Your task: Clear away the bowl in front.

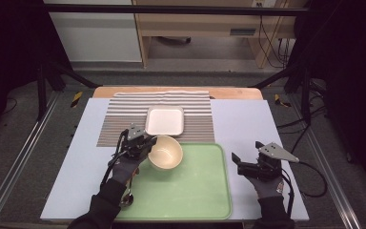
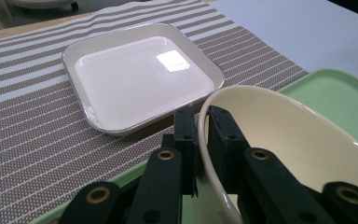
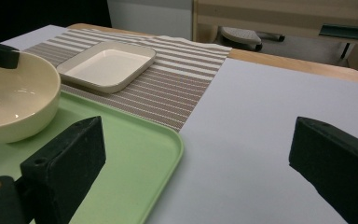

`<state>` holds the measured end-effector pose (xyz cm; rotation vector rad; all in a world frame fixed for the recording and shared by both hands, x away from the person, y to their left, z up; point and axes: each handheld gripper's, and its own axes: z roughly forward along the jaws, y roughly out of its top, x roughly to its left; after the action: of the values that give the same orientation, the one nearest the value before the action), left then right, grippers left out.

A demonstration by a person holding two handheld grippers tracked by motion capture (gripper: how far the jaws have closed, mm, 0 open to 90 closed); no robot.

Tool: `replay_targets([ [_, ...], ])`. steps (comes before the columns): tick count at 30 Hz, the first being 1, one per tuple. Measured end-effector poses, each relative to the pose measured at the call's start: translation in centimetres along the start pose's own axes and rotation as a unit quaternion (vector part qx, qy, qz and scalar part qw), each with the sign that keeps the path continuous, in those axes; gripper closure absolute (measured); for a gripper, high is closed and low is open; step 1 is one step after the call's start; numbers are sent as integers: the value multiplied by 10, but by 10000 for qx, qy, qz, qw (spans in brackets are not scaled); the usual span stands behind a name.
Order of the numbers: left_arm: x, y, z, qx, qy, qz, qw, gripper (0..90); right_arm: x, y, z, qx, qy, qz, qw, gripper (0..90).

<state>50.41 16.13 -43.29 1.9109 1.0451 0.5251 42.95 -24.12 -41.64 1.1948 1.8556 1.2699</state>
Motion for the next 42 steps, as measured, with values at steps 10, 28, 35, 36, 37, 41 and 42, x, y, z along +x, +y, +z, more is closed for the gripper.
replay_targets([
  [10, 7, -11, -2, 280, 229, 145, 9992, 819, 0, 0, -1, -3, 2, 14, 10000, 39],
  [28, 0, -15, 5, 298, 479, 328, 9979, 797, 2, 0, 1, 22, 28, -15, 10000, 39],
  [35, 7, -8, -9, 63, 378, 320, 9988, 664, 2, 0, 1, 30, 6, -29, 10000, 31],
  [36, 8, -7, -11, 62, 381, 334, 9987, 642, 2, 0, 1, 40, 1, -23, 10000, 29],
  [37, 9, -5, -13, 38, 386, 335, 9987, 614, 2, 0, 1, 43, 8, -22, 10000, 28],
  [41, 13, 3, -23, -125, 284, 254, 9992, 542, 1, 0, 0, 32, 76, 14, 10000, 16],
  [42, 14, 5, -25, -183, 282, 225, 9992, 534, 1, 0, 0, 32, 85, 3, 10000, 15],
])
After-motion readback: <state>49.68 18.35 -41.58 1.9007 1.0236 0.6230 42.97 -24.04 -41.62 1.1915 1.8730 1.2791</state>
